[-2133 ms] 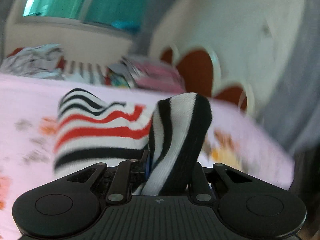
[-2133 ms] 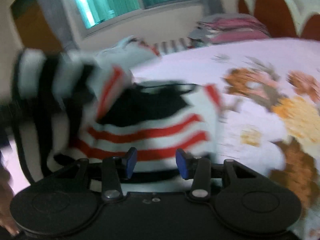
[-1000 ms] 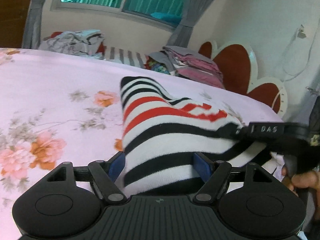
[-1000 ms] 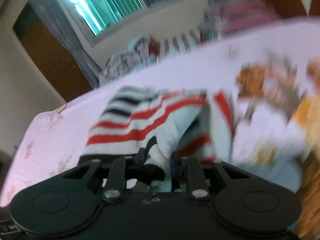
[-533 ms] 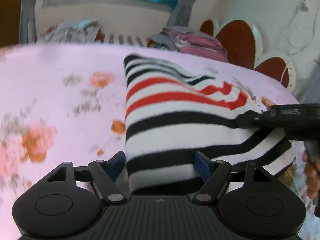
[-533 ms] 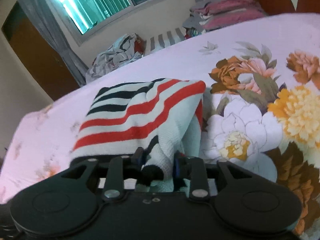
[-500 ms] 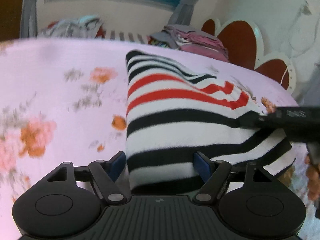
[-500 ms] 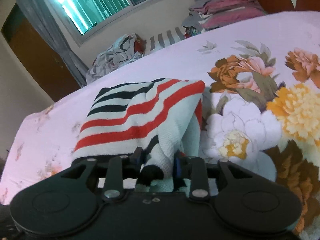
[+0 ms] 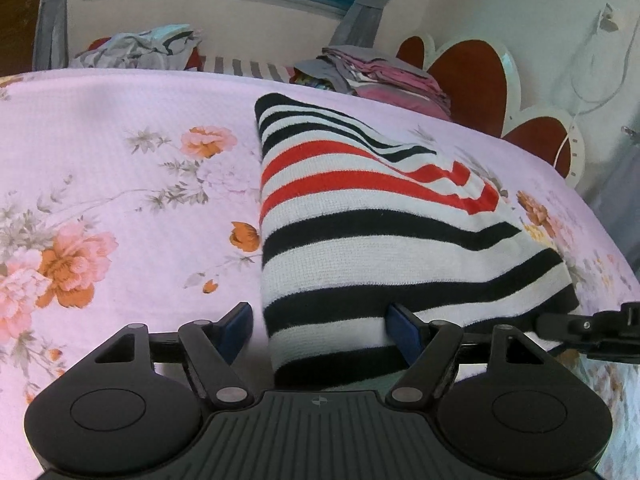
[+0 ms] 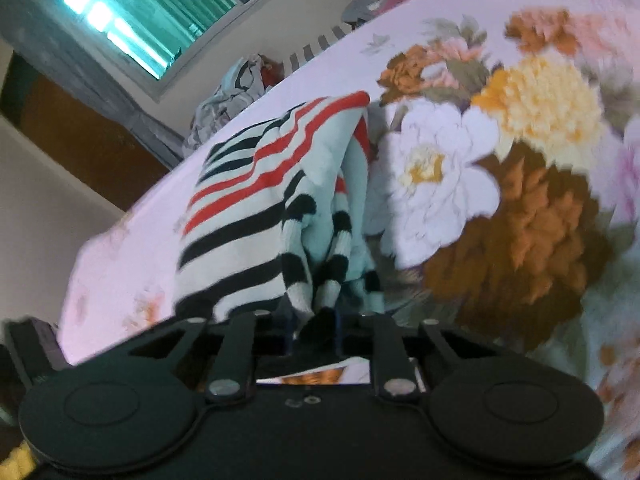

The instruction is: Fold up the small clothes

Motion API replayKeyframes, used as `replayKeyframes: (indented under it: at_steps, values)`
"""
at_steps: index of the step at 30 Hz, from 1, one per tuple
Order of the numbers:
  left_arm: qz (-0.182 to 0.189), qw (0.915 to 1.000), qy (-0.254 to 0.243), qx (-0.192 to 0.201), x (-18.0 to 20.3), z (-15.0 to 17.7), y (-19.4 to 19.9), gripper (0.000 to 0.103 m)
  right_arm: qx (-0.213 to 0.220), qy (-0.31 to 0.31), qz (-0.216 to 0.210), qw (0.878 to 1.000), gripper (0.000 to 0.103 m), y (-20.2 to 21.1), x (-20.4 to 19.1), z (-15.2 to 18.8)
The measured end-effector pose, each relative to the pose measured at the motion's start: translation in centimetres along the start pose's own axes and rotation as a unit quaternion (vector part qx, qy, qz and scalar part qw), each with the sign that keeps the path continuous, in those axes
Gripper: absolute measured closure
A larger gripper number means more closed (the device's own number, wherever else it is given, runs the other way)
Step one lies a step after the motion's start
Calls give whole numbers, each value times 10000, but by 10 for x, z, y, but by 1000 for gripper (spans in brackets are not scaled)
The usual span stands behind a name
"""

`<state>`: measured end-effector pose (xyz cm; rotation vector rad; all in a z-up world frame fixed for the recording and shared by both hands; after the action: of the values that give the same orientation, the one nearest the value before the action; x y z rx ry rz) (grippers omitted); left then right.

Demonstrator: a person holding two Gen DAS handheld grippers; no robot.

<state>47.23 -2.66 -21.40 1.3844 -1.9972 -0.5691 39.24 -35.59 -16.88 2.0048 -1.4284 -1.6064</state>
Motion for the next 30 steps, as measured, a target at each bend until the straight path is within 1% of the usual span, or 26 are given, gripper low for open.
replayKeyframes:
  at_steps: [1,2,3,4,6,9,10,11,13,16,18,20,21,23,27,30]
  values:
    - [43,10000,-10,-20,-3,1,0,31,-83,-38,-36,10000,88,-3,4,1]
    - [77,10000,-2,-36,-6,2,0,31,-149,-39,100,9998,89,-6,11,3]
    - [120,9999,18,-66,-8,3,0,31,-212,-157,138,9996,89,-8,21,6]
    - [120,9999,-10,-72,-8,4,0,31,-235,-268,74,9993,90,-8,26,7]
    - [70,9999,-98,-75,-5,3,1,31,-216,-223,71,9995,91,-4,25,7]
    - [55,10000,-40,-66,-4,-3,9,31,-210,275,261,9991,84,7,7,2]
    - [9,10000,-56,6,-4,-6,15,31,-174,460,339,9982,80,12,0,-1]
    - [23,10000,-21,93,-4,-11,21,31,-103,647,432,9969,78,17,-5,-5]
    - [75,9996,70,268,-6,-20,31,31,122,1137,651,9913,77,27,-20,-14]
    - [70,9989,118,446,-5,-41,34,30,514,1510,821,9838,77,31,-39,-33]
    - [132,9988,167,434,-2,-54,26,30,654,1648,949,9796,77,23,-46,-47]
    - [209,9986,205,437,3,-66,14,31,668,1721,1022,9775,77,8,-53,-61]
    - [213,9986,150,452,6,-72,6,30,690,1747,1033,9768,77,0,-57,-68]
    - [158,9988,6,462,11,-83,-8,30,749,1748,1184,9746,77,-16,-61,-82]
    - [163,9989,-26,448,19,-100,-32,30,763,1421,1376,9773,77,-46,-56,-107]
    - [83,9989,-161,424,23,-104,-49,30,799,1337,1588,9749,77,-69,-50,-115]
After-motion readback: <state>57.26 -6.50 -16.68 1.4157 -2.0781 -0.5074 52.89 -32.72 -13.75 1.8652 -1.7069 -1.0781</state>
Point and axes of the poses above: each gripper's, at about its wrist camera, not at the fingertips, and y roughly against the way its jaws point, x to its right, z to its underside, the point moved 4 cm from there along -y, roughly the way its jaws point, and after that the axes turned 5 degrees about -y, right-handed, at the moved point
